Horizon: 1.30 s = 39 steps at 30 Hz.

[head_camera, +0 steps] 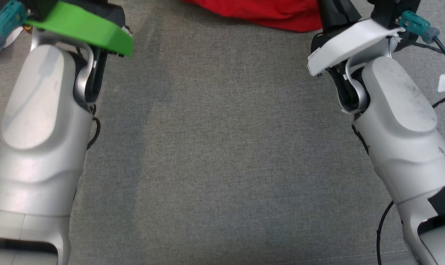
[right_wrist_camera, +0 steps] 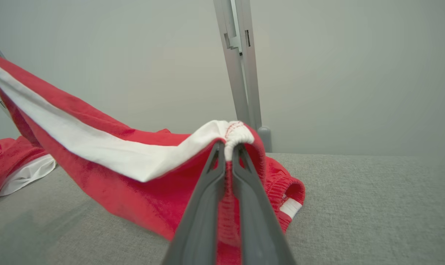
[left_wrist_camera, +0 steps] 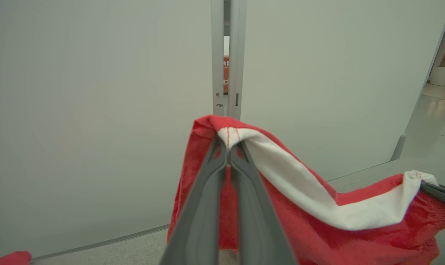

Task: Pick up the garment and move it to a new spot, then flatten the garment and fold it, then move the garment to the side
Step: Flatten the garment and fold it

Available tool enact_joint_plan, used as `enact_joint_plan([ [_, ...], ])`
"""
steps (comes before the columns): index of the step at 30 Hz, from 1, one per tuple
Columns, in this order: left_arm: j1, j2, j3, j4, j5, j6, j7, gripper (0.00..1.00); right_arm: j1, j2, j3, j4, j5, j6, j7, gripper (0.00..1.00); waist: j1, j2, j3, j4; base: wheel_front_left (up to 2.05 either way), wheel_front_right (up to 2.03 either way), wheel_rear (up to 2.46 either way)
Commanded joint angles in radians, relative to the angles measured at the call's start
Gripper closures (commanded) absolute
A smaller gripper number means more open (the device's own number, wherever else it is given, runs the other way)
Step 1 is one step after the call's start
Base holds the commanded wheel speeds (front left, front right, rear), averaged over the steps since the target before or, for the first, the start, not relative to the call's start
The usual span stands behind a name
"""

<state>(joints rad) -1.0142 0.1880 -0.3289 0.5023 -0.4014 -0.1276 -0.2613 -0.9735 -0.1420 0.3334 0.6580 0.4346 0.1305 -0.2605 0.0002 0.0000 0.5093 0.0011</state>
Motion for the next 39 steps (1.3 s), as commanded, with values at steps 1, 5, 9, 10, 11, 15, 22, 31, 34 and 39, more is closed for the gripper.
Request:
enact_joint_plan([
  [1, 0.06, 0.018, 0.012, -0.05, -0.006, -0.003, -0.004, 1.0, 0.048, -0.012, -0.006, -0.06, 0.013, 0.0, -0.005, 1.0, -0.0002, 0.0, 0.003, -0.007, 0.0, 0.0, 0.0],
  [5, 0.234, 0.032, 0.038, -0.207, -0.007, -0.003, -0.004, 1.0, 0.205, -0.029, -0.035, -0.223, 0.022, 0.0, -0.005, 1.0, -0.0002, 0.0, -0.033, -0.01, 0.0, 0.0, 0.0],
  [9, 0.419, 0.023, 0.07, -0.337, 0.002, -0.003, -0.004, 1.0, 0.365, -0.03, -0.06, -0.359, 0.018, 0.0, -0.005, 1.0, -0.0002, 0.0, -0.09, -0.004, 0.0, 0.0, 0.0],
  [10, 0.458, 0.02, 0.077, -0.363, 0.005, -0.002, -0.004, 1.0, 0.398, -0.028, -0.066, -0.388, 0.015, 0.0, -0.005, 1.0, -0.0002, 0.0, -0.103, -0.002, 0.0, 0.0, 0.0],
  [11, 0.502, 0.012, 0.084, -0.391, 0.007, -0.002, -0.004, 1.0, 0.44, -0.027, -0.071, -0.418, 0.009, 0.0, -0.005, 1.0, -0.0002, 0.0, -0.126, 0.002, 0.0, 0.0, 0.0],
  [15, 0.653, -0.012, 0.093, -0.477, 0.022, 0.002, -0.004, 1.0, 0.579, -0.021, -0.084, -0.511, -0.019, 0.0, -0.005, 1.0, -0.0002, 0.0, -0.207, 0.015, 0.0, 0.0, 0.0],
  [22, 0.861, -0.02, 0.066, -0.608, 0.041, 0.014, -0.001, 1.0, 0.81, -0.01, -0.13, -0.633, -0.018, 0.0, -0.005, 1.0, -0.0002, 0.0, -0.345, 0.044, 0.0, 0.0, 0.0],
  [31, 1.054, 0.025, 0.035, -0.786, 0.034, 0.056, 0.116, 1.0, 1.069, -0.032, -0.178, -0.782, -0.03, 0.0, 0.035, 1.0, -0.0002, 0.0, -0.435, 0.05, 0.0, 0.0, 0.0],
  [34, 1.088, 0.037, 0.033, -0.786, 0.014, 0.062, 0.155, 1.0, 1.126, -0.024, -0.184, -0.806, -0.02, 0.0, 0.065, 1.0, -0.0002, 0.0, -0.435, 0.043, 0.0, 0.0, 0.0],
  [39, 1.075, 0.038, 0.037, -0.715, -0.019, 0.052, 0.175, 1.0, 1.154, -0.014, -0.172, -0.77, -0.001, 0.0, 0.092, 1.0, -0.0002, 0.0, -0.412, 0.03, 0.0, 0.0, 0.0],
])
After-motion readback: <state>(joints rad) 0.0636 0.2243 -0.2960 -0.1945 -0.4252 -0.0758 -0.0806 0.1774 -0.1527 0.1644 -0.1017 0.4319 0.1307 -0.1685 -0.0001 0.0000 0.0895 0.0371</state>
